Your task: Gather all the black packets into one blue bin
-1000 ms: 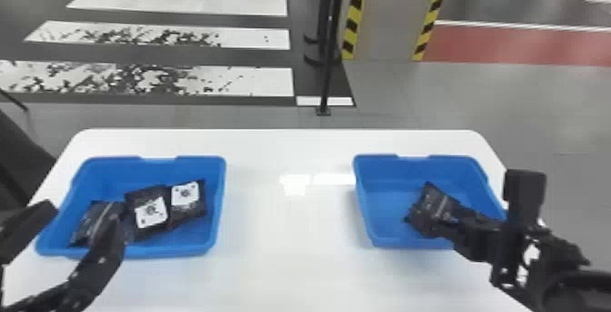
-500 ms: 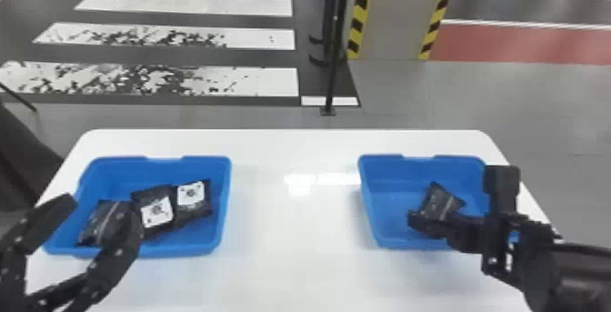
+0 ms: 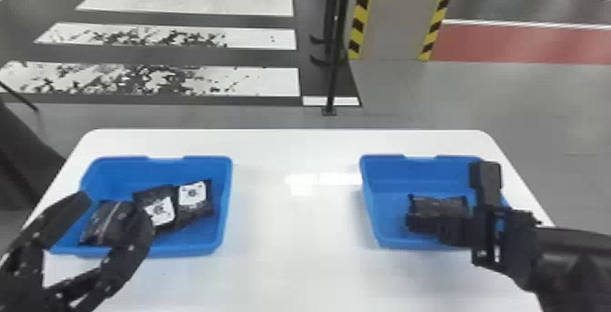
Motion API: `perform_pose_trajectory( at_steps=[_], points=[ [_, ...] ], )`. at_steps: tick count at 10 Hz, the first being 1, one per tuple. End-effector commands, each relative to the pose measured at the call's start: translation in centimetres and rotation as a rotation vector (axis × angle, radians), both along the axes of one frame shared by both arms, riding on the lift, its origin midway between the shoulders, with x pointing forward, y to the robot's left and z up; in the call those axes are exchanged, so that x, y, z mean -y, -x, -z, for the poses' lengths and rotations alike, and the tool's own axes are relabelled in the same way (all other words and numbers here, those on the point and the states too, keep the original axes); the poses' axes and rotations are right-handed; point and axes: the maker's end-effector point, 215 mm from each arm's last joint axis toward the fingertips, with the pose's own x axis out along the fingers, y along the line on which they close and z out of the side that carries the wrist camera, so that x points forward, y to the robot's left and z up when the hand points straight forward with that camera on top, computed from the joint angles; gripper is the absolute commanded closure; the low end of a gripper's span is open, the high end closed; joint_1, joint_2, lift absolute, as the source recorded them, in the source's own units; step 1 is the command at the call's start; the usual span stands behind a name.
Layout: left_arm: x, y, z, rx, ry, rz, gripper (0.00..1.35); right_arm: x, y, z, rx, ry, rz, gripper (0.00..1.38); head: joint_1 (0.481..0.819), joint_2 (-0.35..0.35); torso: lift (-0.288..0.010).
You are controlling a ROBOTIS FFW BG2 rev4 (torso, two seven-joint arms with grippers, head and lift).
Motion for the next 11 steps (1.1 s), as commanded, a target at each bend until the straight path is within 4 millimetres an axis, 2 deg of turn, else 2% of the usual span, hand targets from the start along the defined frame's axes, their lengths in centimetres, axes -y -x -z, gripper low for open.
perform_pose_trajectory(
  at_steps=[1, 2, 3, 5, 7, 8, 9, 10, 11],
  points=[
    [0.0, 0.1, -0.1, 0.003, 0.006, -0.001, 0.28, 1.0, 0.2, -0.3, -0.003, 0.02, 0.007, 0.63, 0.695, -0.075, -0.11],
    [-0.1, 0.0, 0.0, 0.001, 0.005, 0.0, 0.28, 2.0, -0.1, -2.0, 0.037, 0.048, 0.02, 0.48, 0.695, -0.083, -0.11],
    [-0.1, 0.1, 0.1, -0.002, 0.007, 0.0, 0.28, 3.0, -0.2, -4.1, 0.084, 0.083, 0.029, 0.41, 0.695, -0.089, -0.11],
    [0.0, 0.1, 0.4, -0.014, 0.009, 0.004, 0.29, 4.7, 0.2, -7.4, 0.154, 0.151, 0.065, 0.38, 0.695, -0.118, -0.11],
    [0.3, -0.1, 0.3, -0.009, 0.016, 0.011, 0.29, 6.4, -0.7, -6.2, 0.117, 0.177, 0.085, 0.38, 0.695, -0.141, -0.11],
    [0.7, -0.2, 0.4, -0.012, 0.023, 0.018, 0.29, 7.6, -1.3, -5.4, 0.091, 0.199, 0.1, 0.27, 0.695, -0.152, -0.11],
    [1.0, -0.3, 0.4, -0.013, 0.03, 0.027, 0.29, 8.6, -1.6, -4.9, 0.071, 0.22, 0.111, 0.07, 0.695, -0.161, -0.11],
    [1.0, -0.3, 0.6, -0.015, 0.032, 0.027, 0.29, 9.3, -1.9, -4.1, 0.046, 0.231, 0.121, 0.0, 0.695, -0.178, -0.11],
    [1.1, -0.4, 0.9, -0.023, 0.037, 0.029, 0.29, 9.9, -2.2, -3.4, 0.024, 0.239, 0.132, 0.0, 0.695, -0.192, -0.11]
  ],
)
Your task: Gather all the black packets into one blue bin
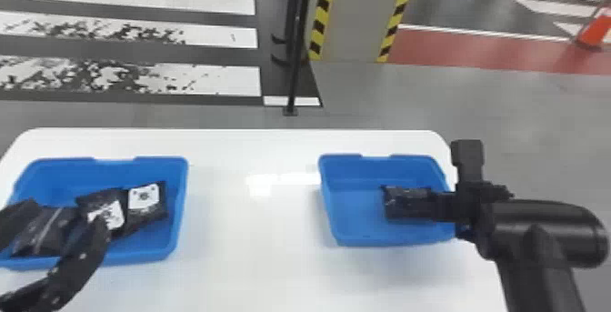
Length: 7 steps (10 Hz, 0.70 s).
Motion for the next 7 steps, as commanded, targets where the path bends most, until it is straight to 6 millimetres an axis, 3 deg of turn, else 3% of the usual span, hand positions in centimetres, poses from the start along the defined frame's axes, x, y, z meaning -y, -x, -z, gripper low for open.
perform_pose_trajectory(
  at_steps=[1, 4, 6, 7],
  points=[
    [0.2, -0.2, 0.3, -0.004, 0.006, 0.003, 0.29, 0.7, -0.4, 1.0, -0.03, -0.001, 0.014, 0.0, 0.695, -0.202, -0.11],
    [0.7, -1.0, 0.5, 0.003, 0.022, 0.018, 0.29, 0.6, -1.6, 2.1, -0.07, -0.019, 0.021, 0.06, 0.695, -0.213, -0.11],
    [0.9, -1.4, 0.7, 0.003, 0.036, 0.021, 0.29, 0.2, -0.8, 4.6, -0.14, -0.066, 0.035, 0.26, 0.695, -0.213, -0.11],
    [1.1, -1.5, 0.8, 0.003, 0.041, 0.025, 0.29, -0.1, -0.4, 5.7, -0.166, -0.091, 0.042, 0.48, 0.695, -0.212, -0.11]
  ],
)
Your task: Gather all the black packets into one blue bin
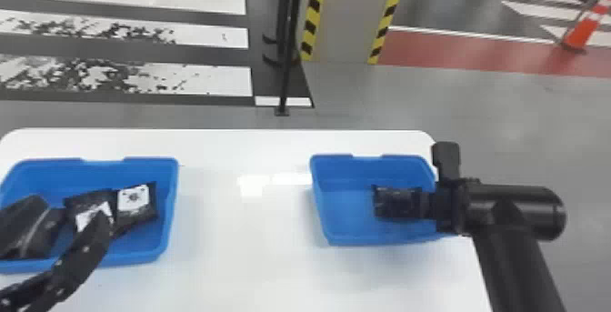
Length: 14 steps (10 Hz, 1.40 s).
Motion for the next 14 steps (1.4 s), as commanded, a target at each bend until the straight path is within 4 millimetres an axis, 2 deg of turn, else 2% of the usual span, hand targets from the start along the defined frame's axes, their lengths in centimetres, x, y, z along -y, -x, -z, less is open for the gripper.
perform_pose_trajectory(
  at_steps=[1, 3, 4, 6, 8, 9, 10, 12, 13, 14],
  points=[
    [0.2, -0.2, 0.1, -0.002, 0.007, 0.004, 0.29, 0.3, 1.0, 1.4, -0.043, -0.025, 0.023, 0.73, 0.695, -0.212, -0.11],
    [0.2, -0.1, 0.1, 0.001, 0.01, 0.007, 0.29, 1.5, 0.6, 0.6, -0.013, 0.018, 0.022, 1.28, 0.695, -0.218, -0.11],
    [0.4, -0.2, -0.1, 0.004, 0.017, 0.014, 0.29, 1.7, 0.9, 0.1, 0.012, 0.028, 0.016, 1.28, 0.695, -0.226, -0.11],
    [0.9, -0.3, -0.3, 0.003, 0.043, 0.037, 0.29, 1.6, 0.5, -3.2, 0.132, 0.092, -0.025, 1.28, 0.695, -0.237, -0.11],
    [1.5, -0.5, -0.1, -0.022, 0.067, 0.066, 0.29, 1.4, -1.0, -5.3, 0.227, 0.125, -0.073, 1.28, 0.695, -0.239, -0.11],
    [3.0, -0.7, 0.2, -0.053, 0.106, 0.117, 0.29, 0.7, -0.5, -7.8, 0.291, 0.167, -0.108, 1.28, 0.695, -0.237, -0.11],
    [4.3, -0.9, 0.1, -0.068, 0.127, 0.168, 0.29, -1.8, 0.3, -11.9, 0.384, 0.226, -0.171, 1.28, 0.695, -0.245, -0.11],
    [7.6, -0.7, 0.0, -0.14, 0.219, 0.316, 0.3, -11.6, 2.0, -19.1, 0.568, 0.253, -0.362, 1.28, 0.695, -0.235, -0.11],
    [9.3, -0.7, -0.6, -0.165, 0.259, 0.394, 0.3, -15.7, 3.3, -22.3, 0.641, 0.258, -0.437, 1.28, 0.695, -0.196, -0.11],
    [10.5, -1.0, -1.7, -0.152, 0.293, 0.449, 0.3, -18.9, 4.8, -24.6, 0.695, 0.265, -0.497, 1.28, 0.695, -0.177, -0.11]
  ],
)
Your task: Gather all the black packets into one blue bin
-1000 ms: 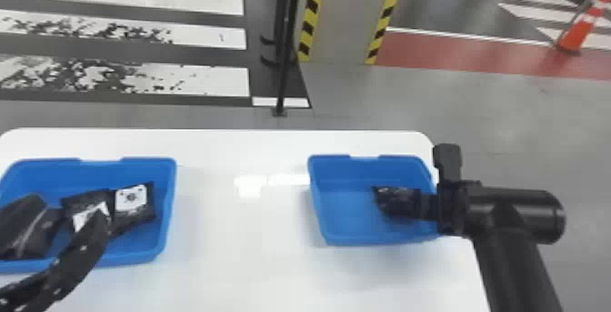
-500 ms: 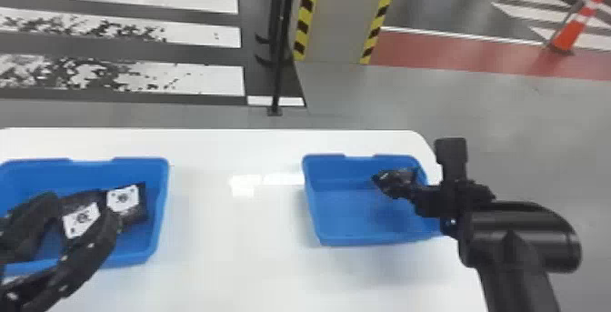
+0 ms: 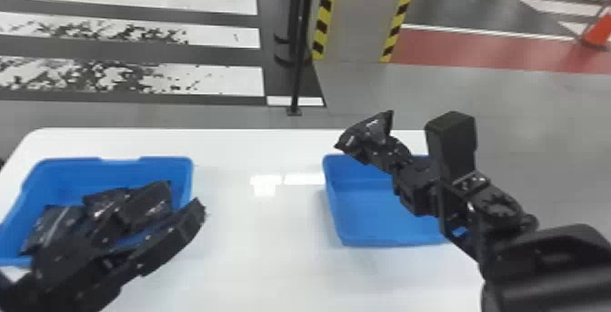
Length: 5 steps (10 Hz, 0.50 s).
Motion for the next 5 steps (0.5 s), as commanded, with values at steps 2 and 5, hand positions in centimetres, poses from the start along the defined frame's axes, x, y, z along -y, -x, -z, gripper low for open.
perform_pose_trajectory(
  at_steps=[2, 5],
  points=[
    [3.0, -1.0, -1.7, -0.036, 0.167, 0.103, 0.32, -6.9, 3.8, -4.7, 0.096, 0.029, -0.133, 1.28, 0.695, -0.118, -0.11],
    [7.0, -2.0, -4.2, -0.032, 0.3, 0.225, 0.41, -13.9, 6.6, -6.4, 0.135, 0.025, -0.286, 1.28, 0.695, -0.072, -0.11]
  ],
)
